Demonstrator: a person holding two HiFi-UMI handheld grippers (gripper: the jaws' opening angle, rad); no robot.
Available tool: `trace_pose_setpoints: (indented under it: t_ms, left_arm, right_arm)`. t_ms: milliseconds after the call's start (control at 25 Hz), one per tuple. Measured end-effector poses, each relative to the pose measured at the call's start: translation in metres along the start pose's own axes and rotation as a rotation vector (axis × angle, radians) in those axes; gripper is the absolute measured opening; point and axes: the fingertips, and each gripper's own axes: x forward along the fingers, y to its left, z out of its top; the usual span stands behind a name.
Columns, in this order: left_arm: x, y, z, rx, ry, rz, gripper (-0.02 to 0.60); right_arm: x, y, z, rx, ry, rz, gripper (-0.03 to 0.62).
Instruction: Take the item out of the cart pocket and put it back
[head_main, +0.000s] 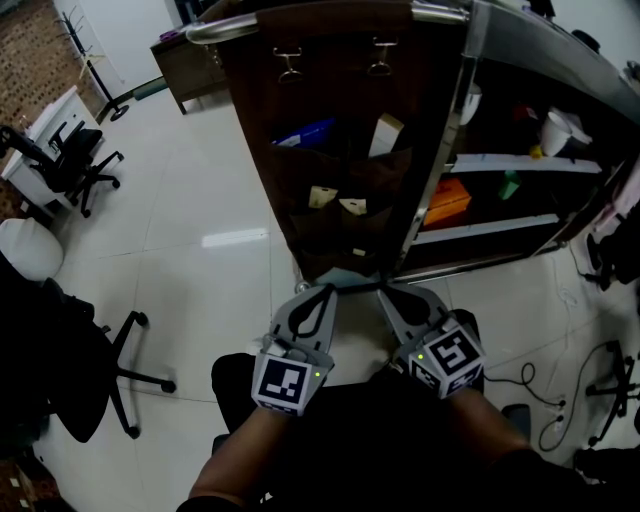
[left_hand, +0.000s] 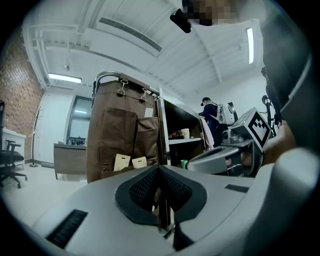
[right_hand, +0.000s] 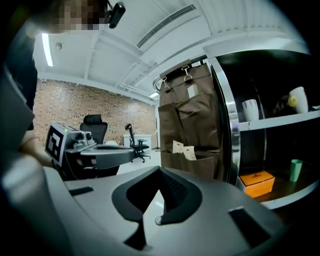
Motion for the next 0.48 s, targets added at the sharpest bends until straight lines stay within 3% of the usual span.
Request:
trace_pose_setpoints:
  t_ms: [480]
  left_arm:
    - [0.0001, 0.0006, -0.0001, 0.002, 0.001, 0.000, 0.000]
  right_arm:
    - [0.0021, -0.0026, 0.0014, 0.022, -0.007, 0.003, 0.009]
